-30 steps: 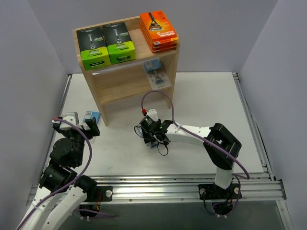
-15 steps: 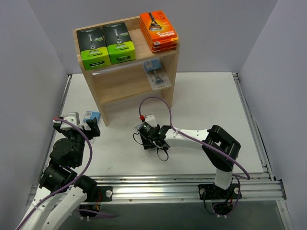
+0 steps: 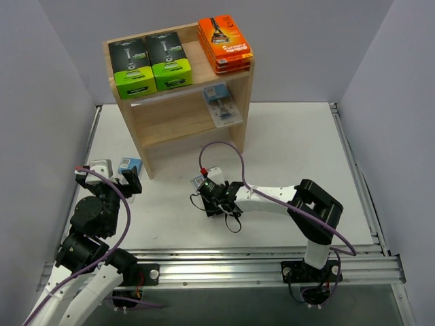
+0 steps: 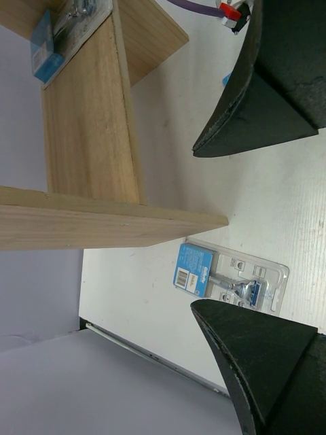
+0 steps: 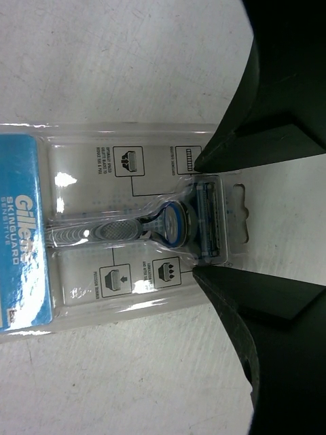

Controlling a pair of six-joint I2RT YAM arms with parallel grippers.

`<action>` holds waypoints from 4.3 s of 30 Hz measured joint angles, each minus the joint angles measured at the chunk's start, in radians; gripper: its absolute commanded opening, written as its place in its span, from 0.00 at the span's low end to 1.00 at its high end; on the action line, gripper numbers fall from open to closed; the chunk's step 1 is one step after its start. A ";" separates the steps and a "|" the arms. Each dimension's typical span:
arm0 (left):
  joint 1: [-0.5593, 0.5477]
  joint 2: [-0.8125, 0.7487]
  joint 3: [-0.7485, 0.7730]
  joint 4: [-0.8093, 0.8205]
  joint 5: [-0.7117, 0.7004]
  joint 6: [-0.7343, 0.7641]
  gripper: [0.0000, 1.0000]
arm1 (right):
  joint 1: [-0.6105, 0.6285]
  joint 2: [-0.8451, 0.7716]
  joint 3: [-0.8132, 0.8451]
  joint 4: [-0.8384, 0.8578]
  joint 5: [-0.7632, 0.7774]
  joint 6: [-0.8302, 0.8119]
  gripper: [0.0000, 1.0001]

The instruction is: Place and organize the shaving razors onto the shelf

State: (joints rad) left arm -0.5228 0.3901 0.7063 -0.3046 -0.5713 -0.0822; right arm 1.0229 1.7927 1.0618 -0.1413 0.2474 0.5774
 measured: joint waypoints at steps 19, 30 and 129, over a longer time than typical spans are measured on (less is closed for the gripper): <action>0.000 0.000 0.000 0.000 -0.003 0.000 0.94 | 0.040 0.000 0.003 -0.011 0.010 0.018 0.00; -0.001 -0.016 0.000 0.002 -0.020 -0.002 0.94 | 0.059 -0.163 0.098 -0.075 0.033 0.018 0.00; -0.033 -0.023 -0.026 0.024 -0.042 0.018 0.94 | -0.167 0.117 0.561 0.328 0.235 -0.464 0.09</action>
State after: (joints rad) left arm -0.5556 0.3676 0.6800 -0.2810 -0.6128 -0.0639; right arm 0.8558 1.9099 1.6230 0.1867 0.4824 0.1131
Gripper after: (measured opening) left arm 0.941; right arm 0.459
